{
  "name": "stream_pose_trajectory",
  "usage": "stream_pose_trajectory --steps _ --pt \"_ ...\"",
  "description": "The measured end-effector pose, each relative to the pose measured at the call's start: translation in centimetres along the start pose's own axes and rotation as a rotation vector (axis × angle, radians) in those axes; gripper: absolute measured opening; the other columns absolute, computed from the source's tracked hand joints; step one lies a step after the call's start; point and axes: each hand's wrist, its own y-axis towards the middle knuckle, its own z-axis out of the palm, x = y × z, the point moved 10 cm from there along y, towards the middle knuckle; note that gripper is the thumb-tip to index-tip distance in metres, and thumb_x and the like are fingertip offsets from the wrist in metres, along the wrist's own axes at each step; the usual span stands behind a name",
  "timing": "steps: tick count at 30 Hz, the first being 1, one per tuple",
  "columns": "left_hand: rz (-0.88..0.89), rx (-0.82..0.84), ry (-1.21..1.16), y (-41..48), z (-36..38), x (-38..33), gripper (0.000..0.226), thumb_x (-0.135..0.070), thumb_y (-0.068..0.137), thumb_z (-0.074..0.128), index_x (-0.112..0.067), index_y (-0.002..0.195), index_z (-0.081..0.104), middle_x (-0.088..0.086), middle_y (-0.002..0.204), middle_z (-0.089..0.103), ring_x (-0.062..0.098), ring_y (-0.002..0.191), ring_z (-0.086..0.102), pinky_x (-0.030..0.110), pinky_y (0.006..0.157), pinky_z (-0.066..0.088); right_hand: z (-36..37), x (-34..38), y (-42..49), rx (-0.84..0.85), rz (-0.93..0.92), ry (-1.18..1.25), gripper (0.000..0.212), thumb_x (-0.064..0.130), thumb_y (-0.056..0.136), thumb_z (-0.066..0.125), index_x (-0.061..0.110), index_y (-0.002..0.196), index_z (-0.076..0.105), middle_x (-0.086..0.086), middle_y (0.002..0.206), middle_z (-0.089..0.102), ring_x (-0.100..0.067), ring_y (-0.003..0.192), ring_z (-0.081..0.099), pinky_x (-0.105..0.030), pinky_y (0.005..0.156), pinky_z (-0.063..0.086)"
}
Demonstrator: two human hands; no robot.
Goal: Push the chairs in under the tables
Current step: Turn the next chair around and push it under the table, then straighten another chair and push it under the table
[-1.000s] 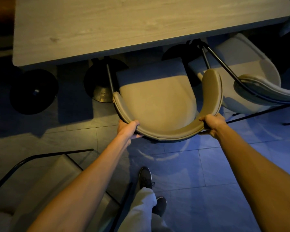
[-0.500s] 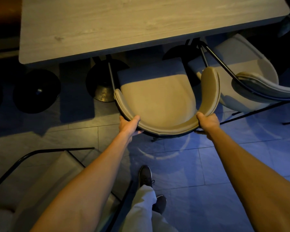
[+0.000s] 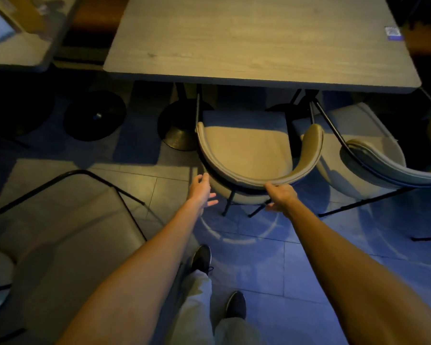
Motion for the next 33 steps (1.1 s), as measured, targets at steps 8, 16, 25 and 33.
stream_pose_trajectory --steps 8,16,25,33 --pt "0.08 -0.032 -0.075 -9.6 -7.0 2.3 0.051 -0.043 0.108 0.032 -0.019 0.153 0.03 0.016 0.142 0.05 0.034 0.114 0.062 0.042 0.077 0.057 7.0 4.7 -8.7 0.207 -0.243 -0.079 0.033 0.036 0.09 0.06 0.009 0.109 0.061 -0.014 0.094 0.063 -0.026 0.064 0.069 -0.051 0.081 0.06" --pt "0.162 -0.195 -0.184 -16.3 -22.2 4.7 0.048 -0.041 0.108 0.03 -0.016 0.147 0.037 0.016 0.132 0.055 0.033 0.101 0.064 0.049 0.088 0.056 20.3 9.8 -22.1 0.37 -0.497 -0.313 0.019 0.024 0.098 0.054 0.008 0.09 0.058 -0.01 0.071 0.055 -0.012 0.041 0.056 -0.023 0.044 0.048" --pt "0.209 -0.334 -0.28 -21.9 -41.9 11.1 0.044 -0.041 0.109 0.032 -0.017 0.144 0.04 0.013 0.128 0.058 0.03 0.101 0.063 0.037 0.071 0.053 38.3 10.6 -36.4 0.538 -0.566 -0.389 0.04 0.032 0.098 0.057 0.009 0.131 0.054 -0.014 0.114 0.064 -0.024 0.081 0.07 -0.029 0.056 0.058" --pt "0.149 -0.373 -0.203 -22.6 -56.9 18.7 0.045 -0.041 0.108 0.035 -0.015 0.144 0.039 0.014 0.124 0.055 0.029 0.095 0.062 0.041 0.077 0.051 55.7 6.7 -44.8 0.646 -0.56 -0.418 0.039 0.028 0.097 0.061 0.008 0.129 0.054 -0.013 0.097 0.063 -0.025 0.073 0.066 -0.042 0.074 0.059"
